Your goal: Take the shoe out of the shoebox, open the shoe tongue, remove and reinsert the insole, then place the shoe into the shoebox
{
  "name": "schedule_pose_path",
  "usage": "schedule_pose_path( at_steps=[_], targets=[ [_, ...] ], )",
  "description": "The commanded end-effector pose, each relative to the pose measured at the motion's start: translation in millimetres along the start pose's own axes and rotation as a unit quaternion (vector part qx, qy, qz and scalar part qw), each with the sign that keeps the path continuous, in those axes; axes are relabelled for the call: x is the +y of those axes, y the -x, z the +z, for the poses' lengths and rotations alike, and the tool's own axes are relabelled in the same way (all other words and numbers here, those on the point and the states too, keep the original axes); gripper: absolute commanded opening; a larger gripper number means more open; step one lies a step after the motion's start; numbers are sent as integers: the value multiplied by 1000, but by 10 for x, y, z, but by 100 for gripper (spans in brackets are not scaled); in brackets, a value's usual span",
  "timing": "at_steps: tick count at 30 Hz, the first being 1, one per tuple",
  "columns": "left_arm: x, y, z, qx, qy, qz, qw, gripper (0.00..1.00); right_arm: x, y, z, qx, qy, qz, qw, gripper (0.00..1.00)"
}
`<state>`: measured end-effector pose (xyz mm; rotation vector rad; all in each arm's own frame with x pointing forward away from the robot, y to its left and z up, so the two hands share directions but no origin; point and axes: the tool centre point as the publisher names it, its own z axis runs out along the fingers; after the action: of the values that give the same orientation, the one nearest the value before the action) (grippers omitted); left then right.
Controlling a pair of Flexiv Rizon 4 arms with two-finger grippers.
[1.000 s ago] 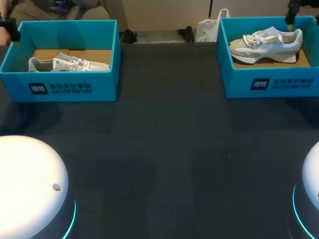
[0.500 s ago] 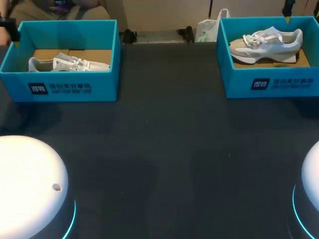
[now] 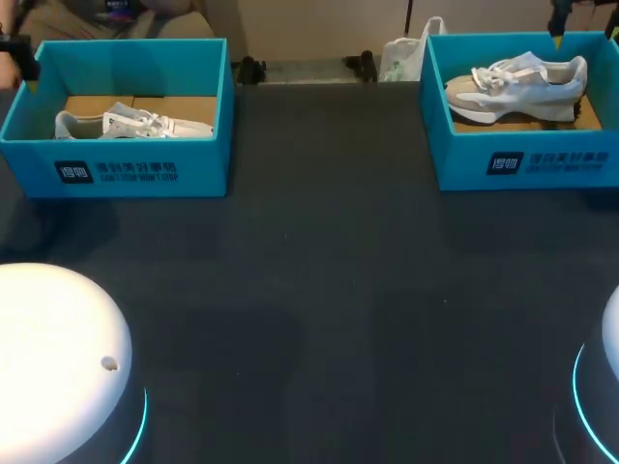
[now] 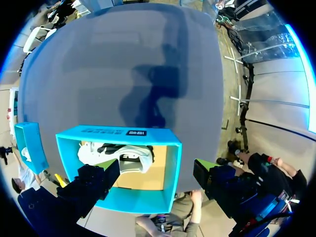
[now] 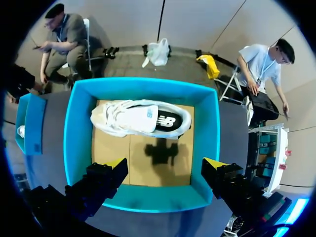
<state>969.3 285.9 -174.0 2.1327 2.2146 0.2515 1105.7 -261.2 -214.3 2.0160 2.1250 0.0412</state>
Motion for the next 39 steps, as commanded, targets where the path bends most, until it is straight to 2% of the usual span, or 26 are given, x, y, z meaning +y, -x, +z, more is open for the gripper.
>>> schedule_pose_path(
  at_steps=[1, 3, 9, 21, 29, 39],
  targets=[
    [-15, 1, -1, 1, 2, 0, 1000, 100, 24, -8, -9, -1, -3, 0, 1000, 100],
    [-15, 1, -1, 1, 2, 0, 1000, 100, 49, 4, 17, -10, -9, -4, 1000, 100],
    [-15, 1, -1, 1, 2, 0, 1000, 100, 303, 104, 293, -4, -16, -33, 999, 100],
    [-15, 1, -1, 1, 2, 0, 1000, 100, 520, 275, 736, -17, -24, -15, 999, 100],
    [-15, 1, -1, 1, 2, 0, 1000, 100, 610, 334, 928, -20, -27, -21, 999, 100],
    [-15, 1, -1, 1, 2, 0, 1000, 100, 572, 348, 1104, -20, -40, -21, 999, 100]
  ],
)
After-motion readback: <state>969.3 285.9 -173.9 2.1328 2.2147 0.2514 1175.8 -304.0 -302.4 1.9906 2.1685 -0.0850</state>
